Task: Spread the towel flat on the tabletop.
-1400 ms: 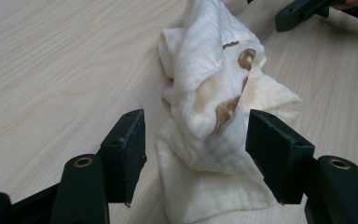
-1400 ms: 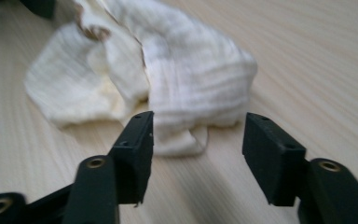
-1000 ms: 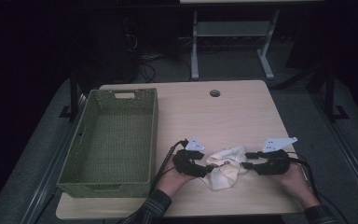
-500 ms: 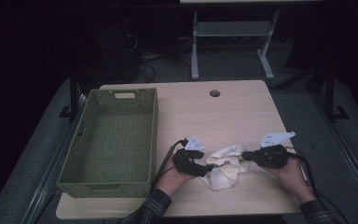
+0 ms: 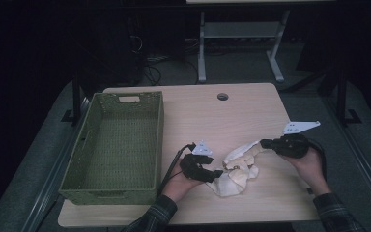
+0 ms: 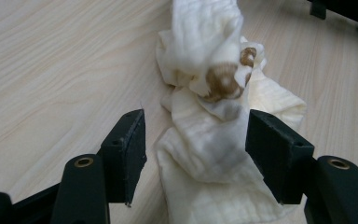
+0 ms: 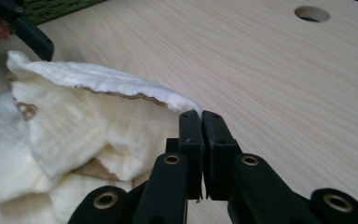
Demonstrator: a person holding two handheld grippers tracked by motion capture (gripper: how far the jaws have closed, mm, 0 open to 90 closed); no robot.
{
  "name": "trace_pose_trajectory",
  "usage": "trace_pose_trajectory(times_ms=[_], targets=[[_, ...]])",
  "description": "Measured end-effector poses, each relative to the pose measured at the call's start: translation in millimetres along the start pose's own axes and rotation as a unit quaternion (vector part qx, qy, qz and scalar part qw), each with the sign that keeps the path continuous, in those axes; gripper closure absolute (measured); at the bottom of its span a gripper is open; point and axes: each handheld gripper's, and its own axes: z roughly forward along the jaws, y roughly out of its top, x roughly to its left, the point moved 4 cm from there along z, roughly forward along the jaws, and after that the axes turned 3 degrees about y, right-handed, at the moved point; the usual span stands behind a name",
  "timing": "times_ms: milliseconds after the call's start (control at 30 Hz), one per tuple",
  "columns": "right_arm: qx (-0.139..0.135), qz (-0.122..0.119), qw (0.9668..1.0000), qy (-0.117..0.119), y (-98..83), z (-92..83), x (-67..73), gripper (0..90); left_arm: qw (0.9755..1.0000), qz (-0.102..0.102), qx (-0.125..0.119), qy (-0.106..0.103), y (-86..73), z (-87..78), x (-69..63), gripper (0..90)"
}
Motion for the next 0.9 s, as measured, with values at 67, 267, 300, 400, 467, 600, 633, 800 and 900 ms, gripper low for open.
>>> trace_pose_trajectory(times_ms=[67,267,300,400,467,600,633,800,900], targets=[[0.006,0.004,1.0000,-0.006,-3.6,-1.3,-3.7,87.2,1.0000,0.001,-0.001,-0.002,2.1,2.3,-0.1,38.6],[0.017,0.016,0.9994,-0.025,-11.5,-6.4,-11.2,87.1,0.9997,0.021,-0.009,-0.010,12.7,11.2,-2.0,40.0],[0.017,0.019,0.9994,-0.024,-12.9,-6.6,-11.4,87.1,0.9996,0.024,-0.013,-0.011,15.3,12.9,-2.4,40.3],[0.021,0.021,0.9993,-0.022,-15.6,-7.2,-10.4,87.0,0.9993,0.030,-0.016,-0.015,22.0,18.8,-2.3,41.3],[0.021,0.018,0.9994,-0.020,-16.5,-6.7,-9.6,87.1,0.9991,0.038,-0.014,-0.015,24.0,22.5,-2.1,44.8],[0.020,0.015,0.9995,-0.017,-16.3,-7.2,-8.3,87.0,0.9989,0.042,-0.011,-0.015,27.0,25.2,-3.1,61.9],[0.019,0.016,0.9995,-0.017,-16.0,-7.8,-8.0,87.1,0.9989,0.043,-0.013,-0.014,28.7,24.5,-3.0,68.4],[0.012,0.016,0.9997,-0.017,-13.8,-11.1,-7.8,87.0,0.9988,0.043,-0.025,-0.001,39.4,16.7,0.4,83.2],[0.008,0.013,0.9997,-0.020,-10.5,-13.3,-8.8,87.1,0.9984,0.037,-0.039,0.020,47.2,8.5,6.3,83.5]])
